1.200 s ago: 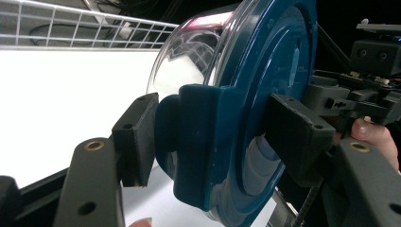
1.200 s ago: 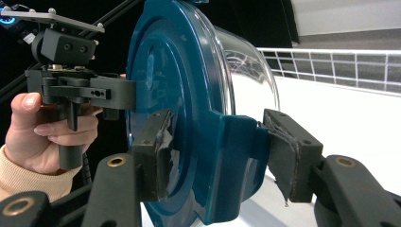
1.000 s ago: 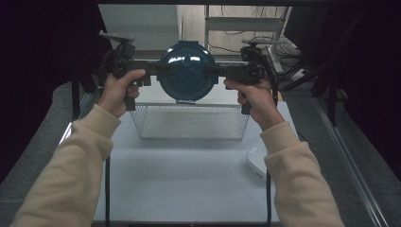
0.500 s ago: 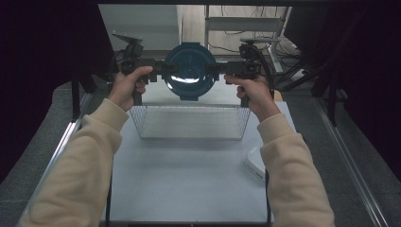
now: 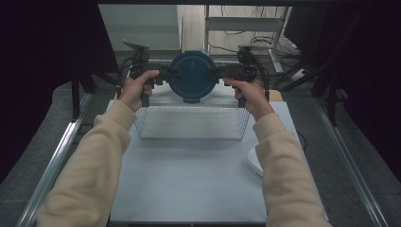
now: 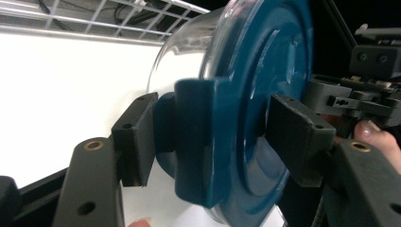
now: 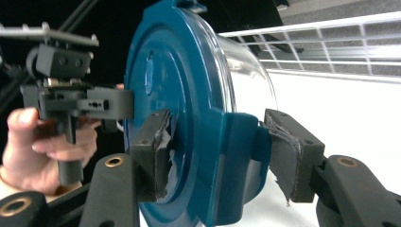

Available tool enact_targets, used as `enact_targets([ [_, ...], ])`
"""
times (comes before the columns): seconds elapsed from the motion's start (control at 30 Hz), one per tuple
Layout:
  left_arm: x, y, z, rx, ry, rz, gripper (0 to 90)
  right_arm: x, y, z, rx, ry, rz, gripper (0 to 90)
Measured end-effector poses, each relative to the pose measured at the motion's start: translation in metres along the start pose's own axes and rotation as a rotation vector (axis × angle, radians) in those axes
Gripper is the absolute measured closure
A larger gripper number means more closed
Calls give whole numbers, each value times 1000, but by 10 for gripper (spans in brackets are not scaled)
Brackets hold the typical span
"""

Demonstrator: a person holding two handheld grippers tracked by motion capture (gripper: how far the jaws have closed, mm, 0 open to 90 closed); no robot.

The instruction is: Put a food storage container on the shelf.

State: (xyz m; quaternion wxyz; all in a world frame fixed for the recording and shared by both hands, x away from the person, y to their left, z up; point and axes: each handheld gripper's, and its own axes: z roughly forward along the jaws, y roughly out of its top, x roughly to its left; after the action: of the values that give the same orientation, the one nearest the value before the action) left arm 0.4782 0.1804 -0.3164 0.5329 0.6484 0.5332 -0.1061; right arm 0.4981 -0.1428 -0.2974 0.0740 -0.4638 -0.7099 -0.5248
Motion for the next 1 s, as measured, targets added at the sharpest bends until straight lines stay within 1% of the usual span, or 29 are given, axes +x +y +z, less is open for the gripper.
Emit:
enact_targets([
  [0.03,2,2,3,-6,-1,-22,373,-4,1,3,0,-5,16,410],
  [0.07,2,2,3,-6,-1,-22,372,-4,1,3,0,-5,16,410],
  [0.1,5,3,5,-9,-3,-33,372,-6,1,4,0,-4,30,407],
  [0.2,10,5,9,-11,-13,-68,370,-14,3,8,-3,1,81,400],
  [0.23,14,7,11,-9,-20,-88,368,-17,4,11,-4,3,109,396],
  [0.3,16,7,12,-12,-24,-95,366,-20,4,12,-4,3,129,392],
  [0.37,21,8,15,-16,-33,-121,363,-22,4,14,-5,4,159,386],
  [0.4,21,8,15,-16,-33,-121,362,-22,4,14,-5,4,159,386],
  [0.43,23,8,17,-16,-32,-132,360,-26,3,16,0,8,183,382],
  [0.47,23,8,17,-16,-32,-132,358,-26,3,16,0,8,183,382],
  [0.5,23,8,17,-18,-32,-136,358,-27,3,16,4,11,197,380],
  [0.57,25,8,19,-23,-38,-135,353,-32,1,18,-10,25,218,376],
  [0.67,25,7,19,-26,-35,-134,353,-32,0,18,-8,25,219,376],
  [0.73,25,7,19,-32,-38,-135,352,-32,-1,18,-17,20,216,369],
  [0.77,24,5,19,-46,-30,-132,344,-27,-2,18,-25,-6,194,324],
  [0.8,23,4,18,-66,-11,-123,331,-27,-2,18,-25,-6,194,324],
  [0.83,20,4,16,-87,21,-105,331,-24,-3,19,-31,-29,178,290],
  [0.87,17,3,14,-100,48,-84,302,-19,-4,19,-37,-65,150,235],
  [0.9,14,1,11,-116,63,-62,253,-10,-6,16,-47,-113,101,164],
  [0.93,12,-1,9,-125,64,-53,253,-10,-6,16,-47,-113,101,164],
  [0.97,9,-3,5,-135,64,-32,234,-1,-9,10,-69,-138,49,110],
  [1.0,7,-6,2,-140,63,-16,234,-1,-9,10,-69,-138,49,110],
])
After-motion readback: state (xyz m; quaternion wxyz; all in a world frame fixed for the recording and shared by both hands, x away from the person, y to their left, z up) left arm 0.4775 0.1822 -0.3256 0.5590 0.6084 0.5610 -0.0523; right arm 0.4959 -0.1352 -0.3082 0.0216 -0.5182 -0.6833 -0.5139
